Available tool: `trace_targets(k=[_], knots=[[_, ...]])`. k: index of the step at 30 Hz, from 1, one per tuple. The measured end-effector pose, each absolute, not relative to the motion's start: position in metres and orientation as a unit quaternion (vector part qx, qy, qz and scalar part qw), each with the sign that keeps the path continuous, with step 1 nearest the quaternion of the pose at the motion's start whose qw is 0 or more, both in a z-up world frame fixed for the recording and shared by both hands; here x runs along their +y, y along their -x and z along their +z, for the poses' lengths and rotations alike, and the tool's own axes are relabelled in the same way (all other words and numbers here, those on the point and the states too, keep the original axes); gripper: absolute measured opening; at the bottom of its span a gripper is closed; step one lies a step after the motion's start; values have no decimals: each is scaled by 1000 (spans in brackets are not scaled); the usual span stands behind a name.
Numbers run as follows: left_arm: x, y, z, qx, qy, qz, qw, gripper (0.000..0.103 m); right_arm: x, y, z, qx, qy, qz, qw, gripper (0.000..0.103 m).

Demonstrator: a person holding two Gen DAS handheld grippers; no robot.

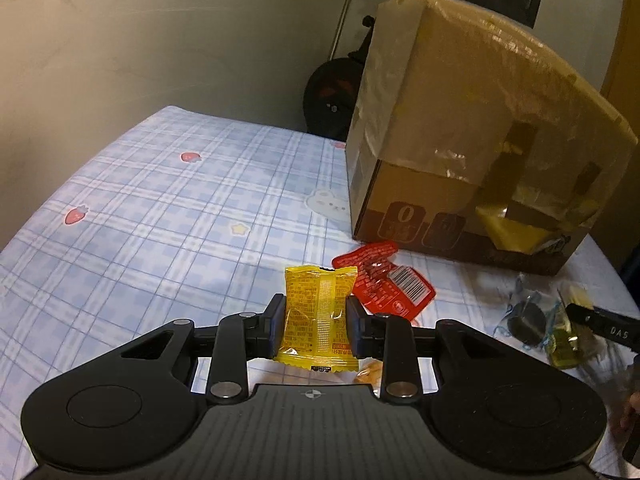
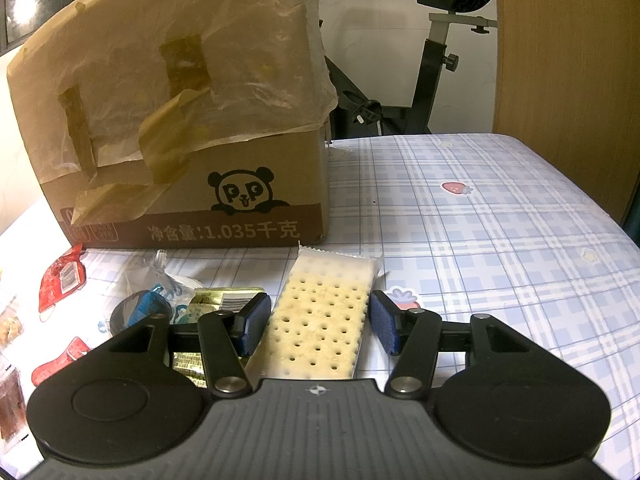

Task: Organize snacks
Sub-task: 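Lift both held snacks up over the box opening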

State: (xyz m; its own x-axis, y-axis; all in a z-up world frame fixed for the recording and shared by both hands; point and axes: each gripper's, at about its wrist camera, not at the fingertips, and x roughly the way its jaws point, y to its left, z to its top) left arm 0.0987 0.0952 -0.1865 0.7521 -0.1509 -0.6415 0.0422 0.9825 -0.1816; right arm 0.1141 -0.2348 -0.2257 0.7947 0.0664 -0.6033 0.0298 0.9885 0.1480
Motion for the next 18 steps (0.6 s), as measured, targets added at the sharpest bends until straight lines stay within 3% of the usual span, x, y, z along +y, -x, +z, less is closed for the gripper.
trace_targets(k=[15,18], knots=[[73,-87,-141,287,83,-106,948,33,-230,-87,-176,247,-98,56,963,55],[64,-89,-119,261,84,-128,953,33,-231,-81,-145,206,-103,69,971,55]])
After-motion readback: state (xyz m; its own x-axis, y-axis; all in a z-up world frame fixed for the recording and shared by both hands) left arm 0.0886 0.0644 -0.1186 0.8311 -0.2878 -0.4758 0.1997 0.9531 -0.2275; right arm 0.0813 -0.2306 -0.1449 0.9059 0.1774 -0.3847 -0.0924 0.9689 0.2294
